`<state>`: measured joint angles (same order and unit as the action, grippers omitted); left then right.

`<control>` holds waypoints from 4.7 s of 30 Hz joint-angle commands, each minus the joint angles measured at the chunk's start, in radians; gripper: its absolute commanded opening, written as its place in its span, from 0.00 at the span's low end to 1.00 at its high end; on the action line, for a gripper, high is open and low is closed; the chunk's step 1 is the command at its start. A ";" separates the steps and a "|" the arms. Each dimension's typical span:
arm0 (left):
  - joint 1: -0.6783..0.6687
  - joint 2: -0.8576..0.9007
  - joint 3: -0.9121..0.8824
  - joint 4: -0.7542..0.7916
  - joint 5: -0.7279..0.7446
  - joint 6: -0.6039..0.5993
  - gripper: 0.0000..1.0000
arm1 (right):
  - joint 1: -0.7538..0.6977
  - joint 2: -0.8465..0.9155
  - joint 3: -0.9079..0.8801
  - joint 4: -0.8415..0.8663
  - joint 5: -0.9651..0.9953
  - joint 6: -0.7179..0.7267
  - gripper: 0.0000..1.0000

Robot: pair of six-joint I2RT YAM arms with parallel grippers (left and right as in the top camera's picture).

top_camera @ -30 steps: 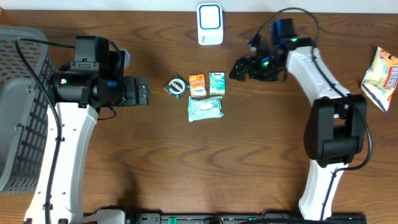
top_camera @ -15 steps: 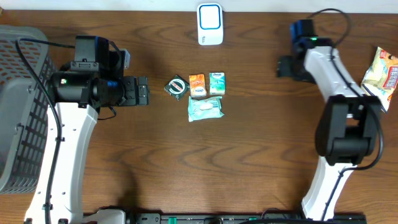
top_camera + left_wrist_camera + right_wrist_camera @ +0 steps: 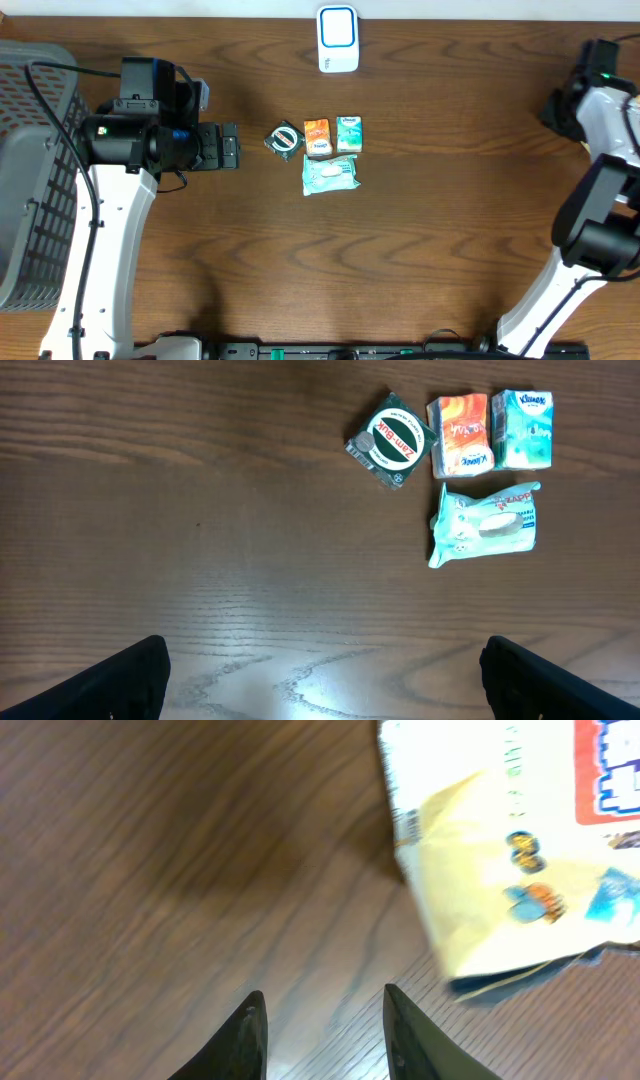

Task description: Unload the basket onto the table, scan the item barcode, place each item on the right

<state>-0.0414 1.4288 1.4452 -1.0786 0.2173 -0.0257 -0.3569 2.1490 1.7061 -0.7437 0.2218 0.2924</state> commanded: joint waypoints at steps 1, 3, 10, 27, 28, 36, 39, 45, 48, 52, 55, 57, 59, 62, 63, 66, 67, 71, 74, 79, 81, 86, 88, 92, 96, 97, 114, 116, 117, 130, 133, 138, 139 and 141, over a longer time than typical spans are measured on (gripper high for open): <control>-0.003 0.002 -0.004 -0.005 -0.009 0.002 0.98 | -0.050 0.012 -0.006 0.013 -0.099 -0.002 0.32; -0.003 0.002 -0.004 -0.005 -0.010 0.002 0.98 | -0.071 0.025 -0.006 0.020 -0.123 -0.002 0.32; -0.003 0.002 -0.004 -0.005 -0.009 0.002 0.98 | -0.129 0.071 -0.006 0.038 -0.003 -0.039 0.38; -0.003 0.002 -0.004 -0.005 -0.009 0.002 0.98 | -0.127 0.026 0.000 -0.023 -0.821 -0.166 0.51; -0.003 0.002 -0.004 -0.005 -0.009 0.002 0.98 | -0.111 0.026 0.000 -0.032 -0.879 -0.170 0.56; -0.003 0.002 -0.004 -0.005 -0.009 0.002 0.98 | 0.111 0.029 -0.001 -0.091 -0.953 -0.167 0.99; -0.003 0.002 -0.004 -0.005 -0.009 0.002 0.98 | 0.204 0.029 -0.001 -0.073 -0.893 -0.167 0.99; -0.003 0.002 -0.004 -0.005 -0.009 0.002 0.98 | 0.391 0.029 -0.001 -0.026 -0.609 -0.068 0.99; -0.003 0.002 -0.004 -0.005 -0.009 0.002 0.98 | 0.466 0.030 -0.001 0.004 -0.600 -0.041 0.99; -0.003 0.002 -0.004 -0.005 -0.009 0.002 0.98 | 0.545 0.030 -0.001 0.039 -0.590 -0.011 0.94; -0.003 0.002 -0.004 -0.005 -0.009 0.002 0.98 | 0.587 0.035 -0.001 0.062 -0.590 0.065 0.79; -0.003 0.002 -0.004 -0.005 -0.009 0.002 0.98 | 0.613 0.044 -0.001 0.076 -0.585 0.078 0.79; -0.003 0.002 -0.004 -0.005 -0.009 0.002 0.98 | 0.634 0.054 -0.001 0.075 -0.563 0.095 0.81; -0.003 0.002 -0.004 -0.005 -0.009 0.002 0.98 | 0.649 0.066 -0.001 0.075 -0.557 0.122 0.78; -0.003 0.002 -0.004 -0.005 -0.009 0.002 0.97 | 0.652 0.071 -0.001 0.075 -0.557 0.132 0.75; -0.003 0.002 -0.004 -0.005 -0.009 0.002 0.97 | 0.655 0.088 -0.001 0.075 -0.584 0.149 0.72; -0.003 0.002 -0.004 -0.005 -0.009 0.002 0.98 | 0.655 0.093 -0.001 0.074 -0.597 0.148 0.72; -0.003 0.002 -0.004 -0.005 -0.009 0.002 0.97 | 0.656 0.130 -0.001 0.055 -0.621 0.149 0.68; -0.003 0.002 -0.004 -0.005 -0.009 0.002 0.97 | 0.656 0.157 -0.001 0.053 -0.662 0.148 0.68; -0.003 0.002 -0.004 -0.005 -0.009 0.002 0.98 | 0.660 0.191 -0.001 0.050 -0.677 0.148 0.59; -0.003 0.002 -0.004 -0.005 -0.009 0.002 0.98 | 0.660 0.195 -0.001 0.042 -0.676 0.148 0.43; -0.003 0.002 -0.004 -0.005 -0.009 0.002 0.98 | 0.657 0.195 -0.001 0.031 -0.677 0.148 0.31; -0.003 0.002 -0.004 -0.005 -0.010 0.002 0.97 | 0.656 0.194 -0.001 0.015 -0.677 0.148 0.31; -0.003 0.002 -0.004 -0.005 -0.009 0.002 0.98 | 0.649 0.194 -0.001 -0.008 -0.683 0.121 0.17; -0.003 0.002 -0.004 -0.005 -0.010 0.002 0.98 | 0.623 0.180 -0.001 -0.012 -0.782 0.046 0.01; -0.003 0.002 -0.004 -0.005 -0.009 0.002 0.98 | 0.613 0.175 -0.001 -0.011 -0.807 0.042 0.01; -0.003 0.002 -0.004 -0.005 -0.009 0.002 0.98 | 0.466 0.135 -0.001 -0.011 -1.655 -0.332 0.01; -0.003 0.002 -0.004 -0.005 -0.009 0.002 0.98 | 0.466 0.135 -0.001 -0.011 -1.677 -0.354 0.01; -0.003 0.002 -0.004 -0.005 -0.009 0.002 0.98 | 0.466 0.135 -0.001 -0.011 -1.695 -0.367 0.01; -0.003 0.002 -0.004 -0.005 -0.009 0.002 0.98 | 0.465 0.135 -0.001 -0.009 -1.784 -0.440 0.01; -0.003 0.002 -0.004 -0.005 -0.009 0.002 0.98 | 0.461 0.135 -0.001 -0.008 -1.784 -0.440 0.01; -0.003 0.002 -0.004 -0.005 -0.009 0.002 0.98 | 0.460 0.135 -0.001 -0.008 -1.784 -0.440 0.01; -0.003 0.002 -0.004 -0.005 -0.009 0.002 0.98 | 0.460 0.135 -0.001 -0.008 -1.784 -0.440 0.01; -0.003 0.002 -0.004 -0.005 -0.009 0.002 0.98 | 0.460 0.135 -0.001 -0.008 -1.784 -0.440 0.01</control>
<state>-0.0414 1.4288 1.4452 -1.0786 0.2173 -0.0257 0.1097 2.2971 1.7115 -0.7521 -1.5261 -0.1219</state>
